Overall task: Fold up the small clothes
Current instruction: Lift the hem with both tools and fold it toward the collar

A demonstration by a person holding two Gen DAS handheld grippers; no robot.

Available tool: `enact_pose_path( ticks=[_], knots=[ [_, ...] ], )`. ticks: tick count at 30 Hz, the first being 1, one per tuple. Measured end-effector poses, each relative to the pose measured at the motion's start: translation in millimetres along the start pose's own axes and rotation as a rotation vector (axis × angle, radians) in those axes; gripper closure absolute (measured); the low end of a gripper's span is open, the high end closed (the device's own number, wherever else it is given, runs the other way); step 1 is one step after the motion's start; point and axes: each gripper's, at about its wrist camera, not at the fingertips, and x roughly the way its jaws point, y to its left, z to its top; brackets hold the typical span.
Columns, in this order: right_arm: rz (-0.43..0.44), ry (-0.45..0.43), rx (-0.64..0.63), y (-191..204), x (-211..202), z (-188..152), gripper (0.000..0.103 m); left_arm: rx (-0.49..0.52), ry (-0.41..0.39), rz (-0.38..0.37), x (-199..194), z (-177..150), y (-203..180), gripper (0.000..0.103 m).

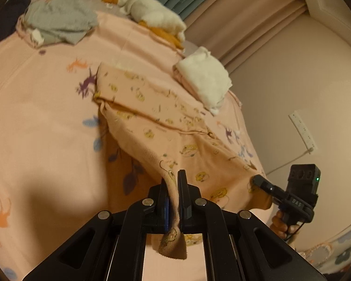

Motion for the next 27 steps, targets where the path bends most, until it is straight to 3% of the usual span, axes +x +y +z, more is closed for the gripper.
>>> enact_pose_path(
  ticks=[5,16,27],
  knots=[
    [-0.013,0.004,-0.042,12.4,-1.3,7.2,0.099,0.014,0.005,0.008,0.4,3.9,-3.0,0.099],
    [0.015,0.017,0.029,-5.6,-1.4,-3.5,0.099,-0.036,0.033,0.014,9.6,-3.0,11.6,0.103],
    [0.104,-0.076,0.007,7.4,-35.6,-10.4,0.100,0.030,-0.063,-0.009,-22.7,-6.6,-7.4,0.103]
  ],
)
